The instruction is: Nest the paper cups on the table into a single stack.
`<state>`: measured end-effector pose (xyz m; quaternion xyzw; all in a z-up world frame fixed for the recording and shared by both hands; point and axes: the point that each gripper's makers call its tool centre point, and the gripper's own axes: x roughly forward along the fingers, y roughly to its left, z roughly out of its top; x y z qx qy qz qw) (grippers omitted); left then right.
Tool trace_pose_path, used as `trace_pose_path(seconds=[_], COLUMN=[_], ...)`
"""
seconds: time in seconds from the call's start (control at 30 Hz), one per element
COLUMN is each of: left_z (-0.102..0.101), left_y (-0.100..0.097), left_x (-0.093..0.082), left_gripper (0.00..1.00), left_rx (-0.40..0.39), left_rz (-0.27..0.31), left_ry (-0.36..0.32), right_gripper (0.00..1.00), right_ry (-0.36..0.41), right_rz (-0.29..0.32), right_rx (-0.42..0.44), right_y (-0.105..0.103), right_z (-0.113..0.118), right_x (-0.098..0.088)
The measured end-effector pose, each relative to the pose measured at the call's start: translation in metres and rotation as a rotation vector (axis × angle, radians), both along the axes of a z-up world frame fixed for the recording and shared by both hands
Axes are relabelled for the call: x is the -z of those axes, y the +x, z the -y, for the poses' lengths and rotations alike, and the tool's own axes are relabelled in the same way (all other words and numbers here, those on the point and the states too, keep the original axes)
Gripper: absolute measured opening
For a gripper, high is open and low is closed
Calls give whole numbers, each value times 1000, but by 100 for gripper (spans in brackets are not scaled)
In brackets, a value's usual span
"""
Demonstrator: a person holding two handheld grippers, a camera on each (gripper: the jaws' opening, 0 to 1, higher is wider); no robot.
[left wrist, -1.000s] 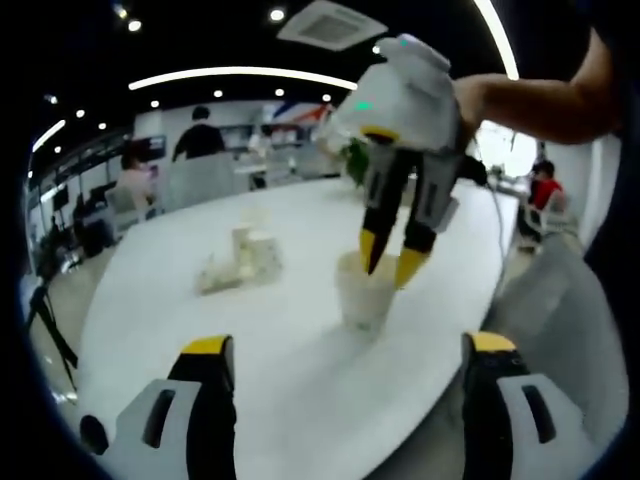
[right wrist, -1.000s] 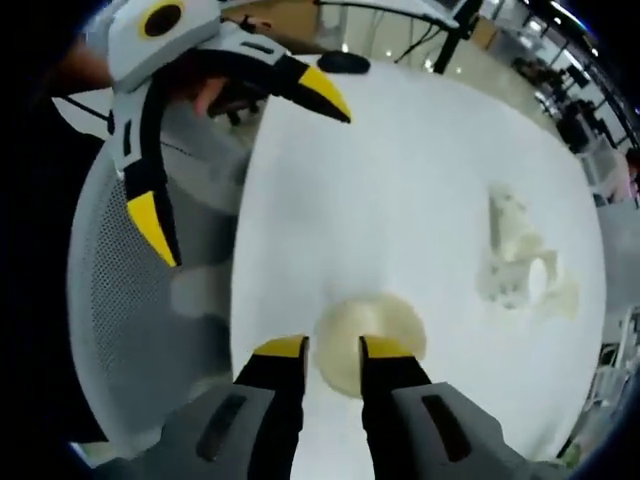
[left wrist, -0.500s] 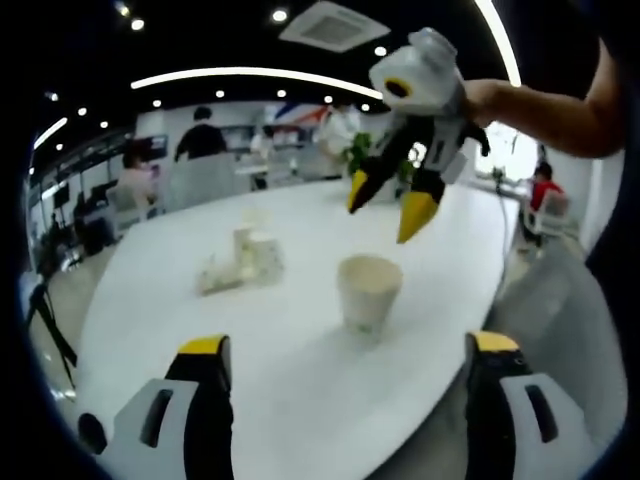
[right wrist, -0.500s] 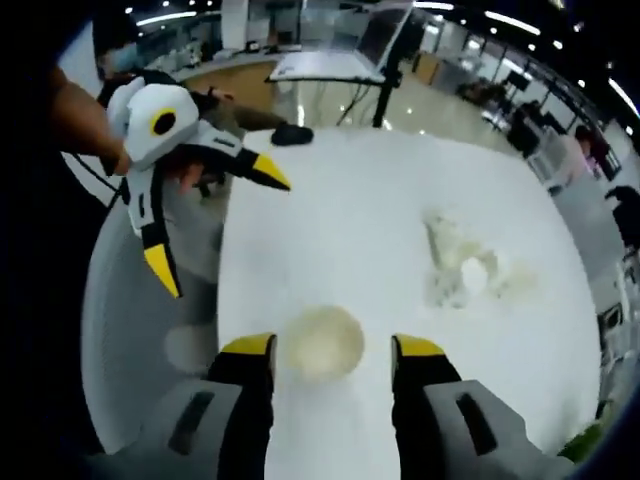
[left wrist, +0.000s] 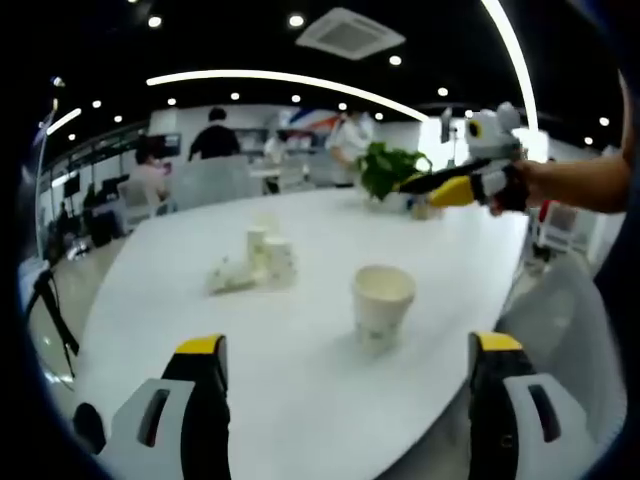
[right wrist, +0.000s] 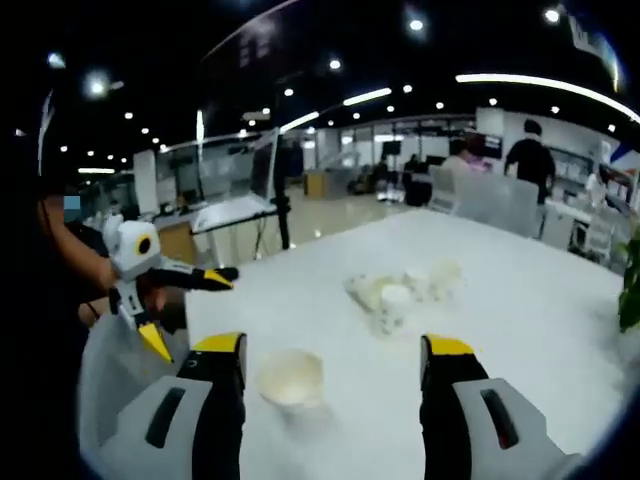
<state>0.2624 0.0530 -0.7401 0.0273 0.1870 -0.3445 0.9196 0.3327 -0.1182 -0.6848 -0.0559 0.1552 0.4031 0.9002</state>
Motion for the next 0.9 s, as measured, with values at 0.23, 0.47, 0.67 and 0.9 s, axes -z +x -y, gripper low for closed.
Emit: trace_pose_path(seconds=[0.23, 0.47, 0.67, 0.9], left_z=[-1, -3, -1, -1], left_y=[0, 0, -1, 0], left_x=[0, -2, -1, -1], left_gripper=[98, 98, 98, 98], left_rx=[0, -6, 2, 0], left_rz=[2, 5, 10, 4], left_ry=[-3, -23, -11, -17], right_gripper=[90, 98, 100, 100], right_ry=[12, -45, 30, 26], right_rz=[60, 66, 45, 50], right_rx=[109, 140, 158, 165], right_y=[-6, -26, -36, -37], right_z=[39, 55, 46, 44], right_x=[14, 44, 48, 50])
